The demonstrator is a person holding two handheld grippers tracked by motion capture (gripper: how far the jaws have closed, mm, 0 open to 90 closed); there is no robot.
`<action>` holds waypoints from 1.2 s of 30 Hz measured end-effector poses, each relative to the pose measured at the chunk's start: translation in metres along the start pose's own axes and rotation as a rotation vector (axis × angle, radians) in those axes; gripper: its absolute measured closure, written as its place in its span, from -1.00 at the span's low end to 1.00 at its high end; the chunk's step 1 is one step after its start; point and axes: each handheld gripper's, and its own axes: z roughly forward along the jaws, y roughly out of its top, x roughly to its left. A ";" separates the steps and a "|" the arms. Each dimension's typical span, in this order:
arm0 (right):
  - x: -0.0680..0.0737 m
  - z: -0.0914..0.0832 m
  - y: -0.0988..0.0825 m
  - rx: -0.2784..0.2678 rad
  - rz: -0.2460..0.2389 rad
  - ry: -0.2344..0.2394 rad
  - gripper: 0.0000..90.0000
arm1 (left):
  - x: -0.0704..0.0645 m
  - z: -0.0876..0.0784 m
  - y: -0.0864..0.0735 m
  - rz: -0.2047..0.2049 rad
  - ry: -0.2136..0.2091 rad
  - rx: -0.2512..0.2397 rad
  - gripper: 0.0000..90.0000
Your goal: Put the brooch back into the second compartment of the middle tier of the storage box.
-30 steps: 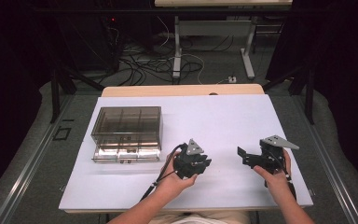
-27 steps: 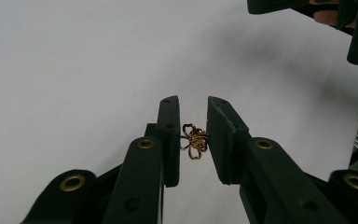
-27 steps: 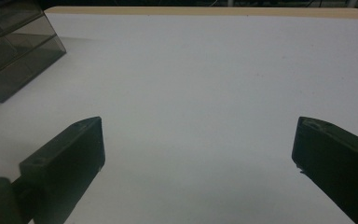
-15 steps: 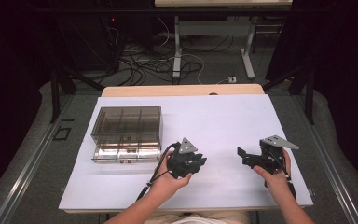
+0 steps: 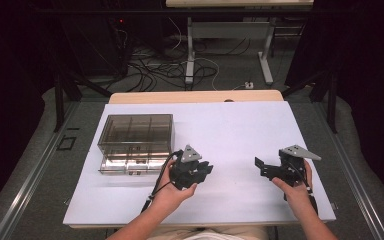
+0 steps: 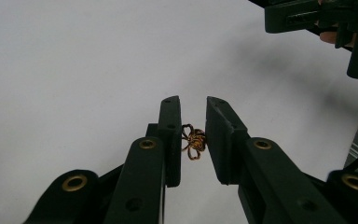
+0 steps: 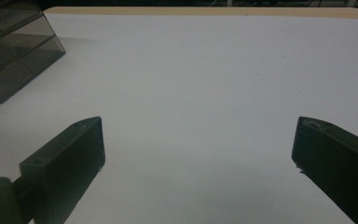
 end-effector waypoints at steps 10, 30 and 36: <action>0.000 0.000 0.000 -0.003 0.012 -0.003 -0.95 | 0.007 -0.015 -0.003 -0.023 0.020 -0.019 0.73; -0.001 0.000 -0.001 0.004 0.016 -0.006 -0.95 | 0.038 -0.046 -0.013 -0.079 0.102 -0.039 0.76; 0.000 0.001 -0.001 0.000 0.006 -0.007 -0.95 | 0.046 -0.059 -0.018 -0.104 0.126 -0.044 0.76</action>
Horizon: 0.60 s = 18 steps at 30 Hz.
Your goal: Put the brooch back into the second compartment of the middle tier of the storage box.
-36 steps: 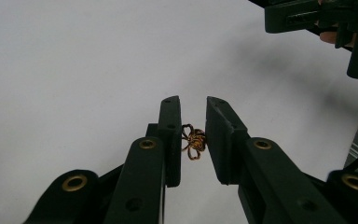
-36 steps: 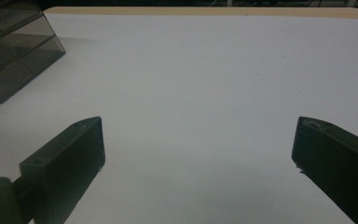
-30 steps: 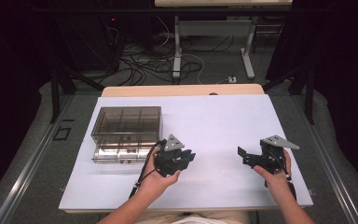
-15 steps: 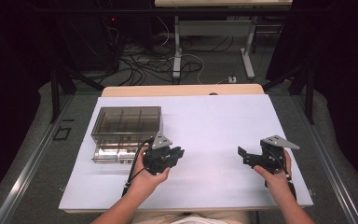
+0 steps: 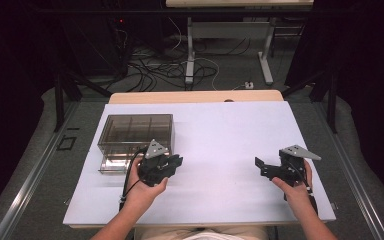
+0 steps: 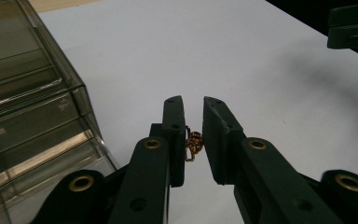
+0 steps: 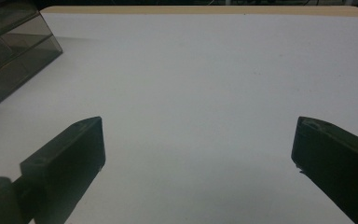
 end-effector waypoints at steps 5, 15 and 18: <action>0.000 0.000 0.000 0.001 -0.001 -0.001 -0.95 | 0.008 -0.008 -0.004 -0.020 0.025 -0.015 0.76; 0.000 0.000 0.000 0.001 0.002 -0.002 -0.95 | 0.026 -0.025 -0.011 -0.059 0.066 -0.022 0.77; 0.000 0.000 0.000 -0.001 0.001 -0.003 -0.95 | 0.029 -0.029 -0.012 -0.068 0.076 -0.028 0.77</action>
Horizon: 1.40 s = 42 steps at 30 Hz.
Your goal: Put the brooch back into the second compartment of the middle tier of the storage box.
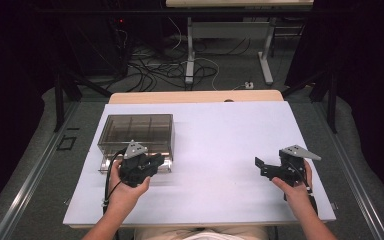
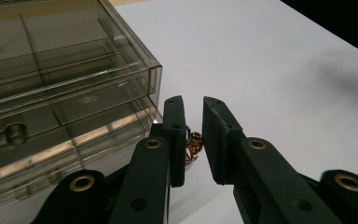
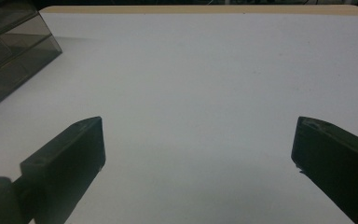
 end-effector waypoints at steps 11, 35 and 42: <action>0.000 -0.001 0.000 0.006 -0.001 0.002 -0.95 | 0.017 -0.011 -0.005 -0.041 0.039 -0.019 0.78; 0.001 0.000 0.000 0.003 -0.004 0.003 -0.95 | 0.043 -0.013 -0.017 -0.104 0.114 -0.009 0.81; 0.000 0.001 0.000 0.001 -0.005 0.005 -0.94 | 0.049 -0.010 -0.019 -0.110 0.136 0.005 0.82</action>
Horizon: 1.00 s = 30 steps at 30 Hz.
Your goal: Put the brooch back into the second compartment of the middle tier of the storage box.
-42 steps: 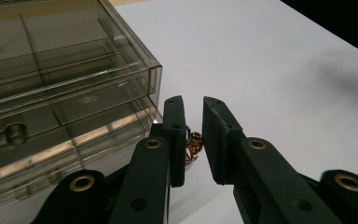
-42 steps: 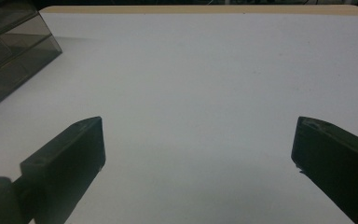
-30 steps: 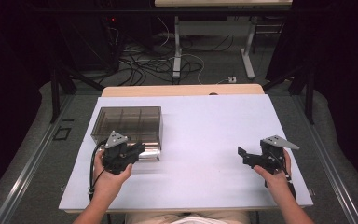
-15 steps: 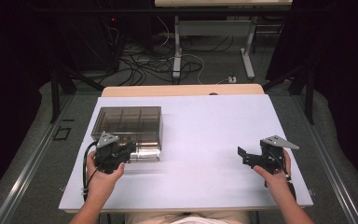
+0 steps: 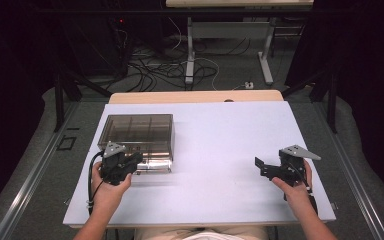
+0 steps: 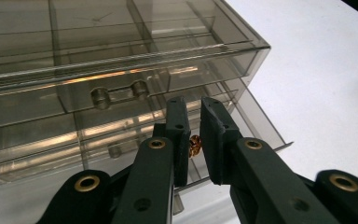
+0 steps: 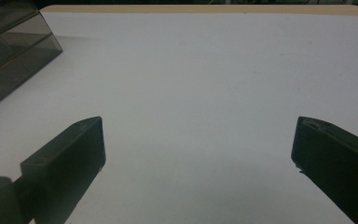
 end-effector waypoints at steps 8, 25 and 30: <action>0.000 -0.002 0.000 0.006 0.008 0.001 -0.94 | 0.008 0.005 -0.002 -0.011 0.019 0.016 0.83; 0.001 -0.002 0.000 0.005 0.006 0.002 -0.95 | 0.015 0.012 -0.005 -0.034 0.034 0.033 0.84; 0.001 -0.002 0.000 0.006 0.008 0.003 -0.95 | 0.016 0.014 -0.006 -0.041 0.036 0.029 0.84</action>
